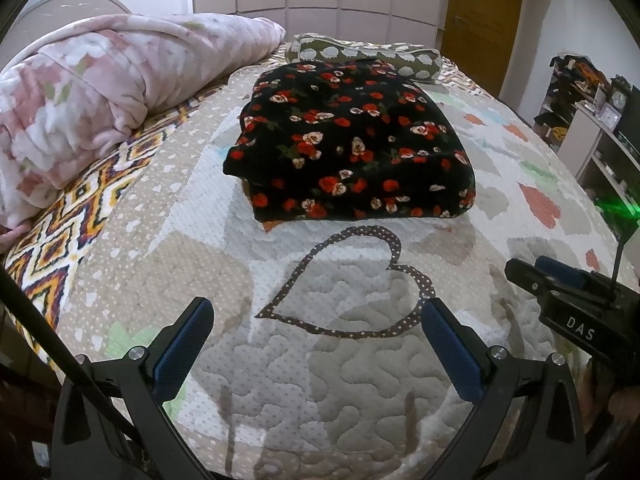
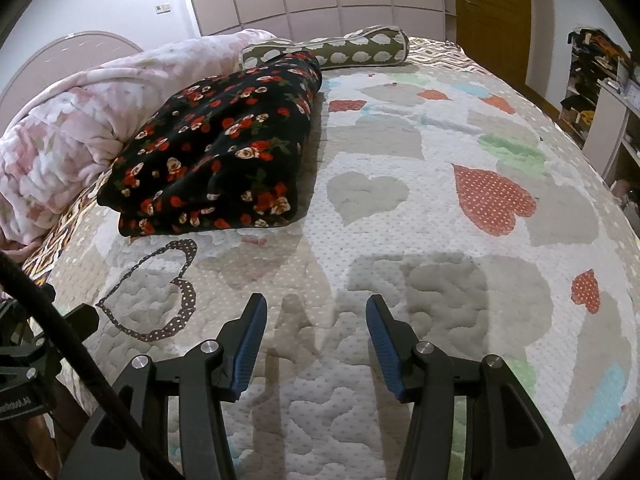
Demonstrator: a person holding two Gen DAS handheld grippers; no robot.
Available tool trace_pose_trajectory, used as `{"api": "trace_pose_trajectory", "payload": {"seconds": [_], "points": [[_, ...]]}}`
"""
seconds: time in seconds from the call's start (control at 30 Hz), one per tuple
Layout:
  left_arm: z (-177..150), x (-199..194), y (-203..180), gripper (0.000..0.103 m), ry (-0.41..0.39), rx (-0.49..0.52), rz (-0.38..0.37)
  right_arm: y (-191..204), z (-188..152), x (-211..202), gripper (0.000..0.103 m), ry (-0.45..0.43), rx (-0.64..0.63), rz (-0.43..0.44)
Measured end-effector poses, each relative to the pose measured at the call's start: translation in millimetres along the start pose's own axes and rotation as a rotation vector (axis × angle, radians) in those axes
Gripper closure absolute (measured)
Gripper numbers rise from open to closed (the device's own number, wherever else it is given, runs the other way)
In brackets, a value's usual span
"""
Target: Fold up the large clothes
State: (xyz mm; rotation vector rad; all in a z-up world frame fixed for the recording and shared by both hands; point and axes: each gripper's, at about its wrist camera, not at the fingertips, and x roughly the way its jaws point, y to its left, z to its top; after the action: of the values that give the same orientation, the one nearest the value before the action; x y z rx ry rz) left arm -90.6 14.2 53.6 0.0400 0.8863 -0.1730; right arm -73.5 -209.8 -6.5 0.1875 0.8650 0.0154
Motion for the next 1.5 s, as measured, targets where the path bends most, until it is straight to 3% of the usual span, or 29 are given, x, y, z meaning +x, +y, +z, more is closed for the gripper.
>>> {"api": "trace_pose_trajectory", "payload": {"seconds": [0.9,1.5], "points": [[-11,10,-5,0.000,0.057,0.005,-0.044,6,-5,8,0.044,0.034,-0.041,-0.075],[-14,15,-1,0.000,0.080,-0.017,-0.055,11,-9,11,0.042,0.048,-0.057,-0.081]]}}
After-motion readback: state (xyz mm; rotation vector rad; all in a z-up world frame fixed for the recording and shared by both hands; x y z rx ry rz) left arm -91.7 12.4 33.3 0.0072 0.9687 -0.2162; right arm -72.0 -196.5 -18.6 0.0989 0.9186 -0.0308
